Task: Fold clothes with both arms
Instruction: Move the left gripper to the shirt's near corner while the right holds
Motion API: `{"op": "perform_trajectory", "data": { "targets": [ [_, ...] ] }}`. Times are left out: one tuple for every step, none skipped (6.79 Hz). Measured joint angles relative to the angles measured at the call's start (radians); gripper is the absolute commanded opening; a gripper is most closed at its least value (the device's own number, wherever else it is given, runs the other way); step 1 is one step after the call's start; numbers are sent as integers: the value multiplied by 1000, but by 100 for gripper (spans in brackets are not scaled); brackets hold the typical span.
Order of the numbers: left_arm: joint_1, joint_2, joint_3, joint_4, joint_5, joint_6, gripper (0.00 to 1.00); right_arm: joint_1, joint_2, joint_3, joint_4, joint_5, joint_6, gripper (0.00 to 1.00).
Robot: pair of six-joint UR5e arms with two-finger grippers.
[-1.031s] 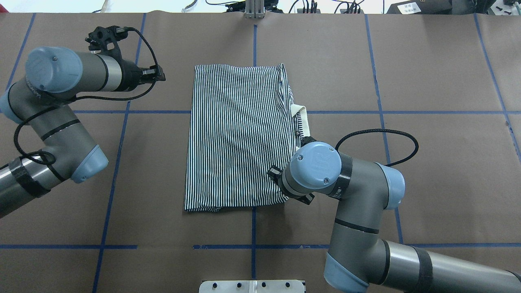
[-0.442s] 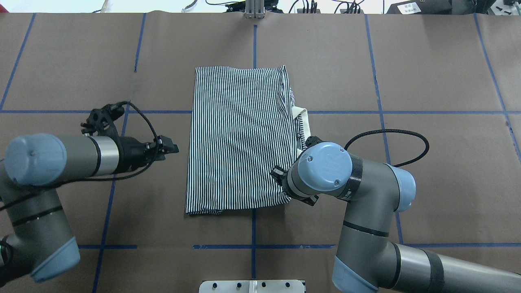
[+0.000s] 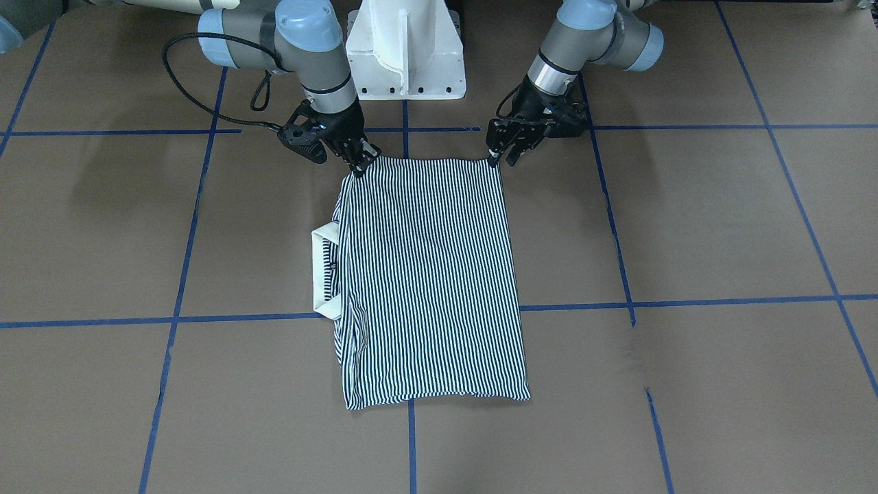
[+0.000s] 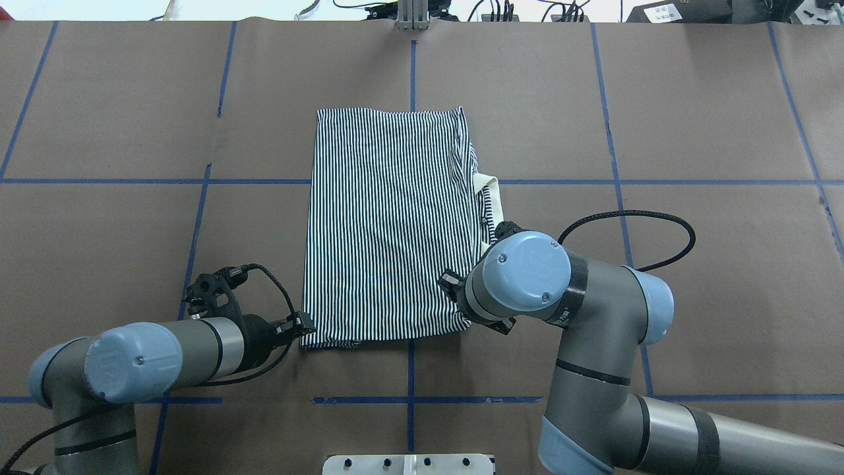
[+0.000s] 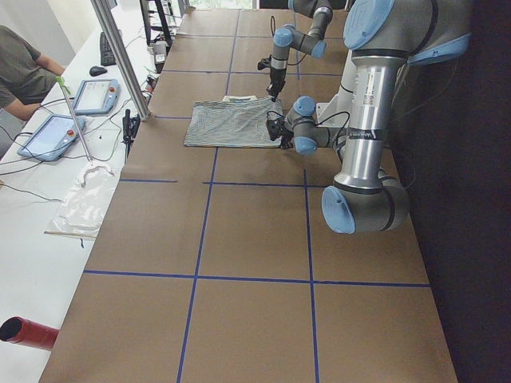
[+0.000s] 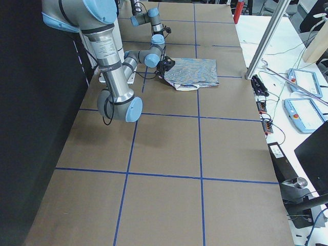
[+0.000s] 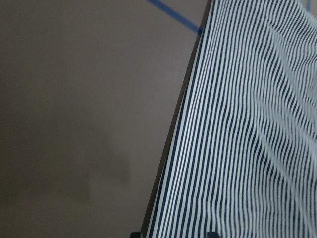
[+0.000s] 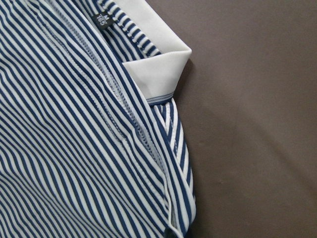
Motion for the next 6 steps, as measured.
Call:
{"op": "perform_trajectory", "data": {
  "targets": [
    [14,-16,9,24,3,-1,48,0,0,1,0,0,0,0],
    [20,-28,13,44,4,-1,19,0,0,1,0,0,0,0],
    [22,-38,14,58,4,-1,0,1,-1,2,0,0,0,0],
    [22,-43,14,62,4,0,0,2,-1,2,0,0,-1,0],
    [21,-45,11,64,4,3,0,2,-2,2,0,1,-1,0],
    [18,-46,4,66,4,6,0,3,-4,2,0,1,-1,0]
  ]
}}
